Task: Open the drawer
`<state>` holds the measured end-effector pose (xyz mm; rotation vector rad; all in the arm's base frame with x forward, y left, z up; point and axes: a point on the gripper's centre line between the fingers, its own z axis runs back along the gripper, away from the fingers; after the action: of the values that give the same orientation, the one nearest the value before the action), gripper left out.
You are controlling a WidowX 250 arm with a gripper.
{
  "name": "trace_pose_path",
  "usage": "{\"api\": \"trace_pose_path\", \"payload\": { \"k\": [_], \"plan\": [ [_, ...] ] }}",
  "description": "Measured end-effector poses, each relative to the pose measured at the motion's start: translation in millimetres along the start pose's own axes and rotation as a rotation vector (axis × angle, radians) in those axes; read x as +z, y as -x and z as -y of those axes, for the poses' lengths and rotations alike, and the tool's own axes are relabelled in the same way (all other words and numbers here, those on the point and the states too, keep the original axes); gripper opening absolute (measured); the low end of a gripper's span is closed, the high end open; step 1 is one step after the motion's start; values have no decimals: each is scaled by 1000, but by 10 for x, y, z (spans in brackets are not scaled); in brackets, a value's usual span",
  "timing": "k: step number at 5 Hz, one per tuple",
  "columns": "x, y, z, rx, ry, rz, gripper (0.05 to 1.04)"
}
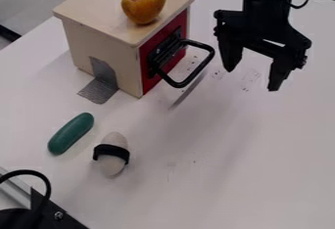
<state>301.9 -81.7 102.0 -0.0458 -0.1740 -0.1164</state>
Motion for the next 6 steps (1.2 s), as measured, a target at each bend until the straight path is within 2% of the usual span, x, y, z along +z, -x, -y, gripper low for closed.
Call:
{"api": "trace_pose_path", "payload": {
  "k": [1, 2, 3, 4, 6],
  "plan": [
    [-73, 43, -12, 2, -4, -27, 998],
    [-161, -60, -114, 22, 0, -35, 998],
    [-174, -218, -401, 74, -15, 7, 998],
    [-294, -304, -591, 87, -44, 7, 998],
    [-597, -353, -829, 97, -99, -38, 998]
  ]
}}
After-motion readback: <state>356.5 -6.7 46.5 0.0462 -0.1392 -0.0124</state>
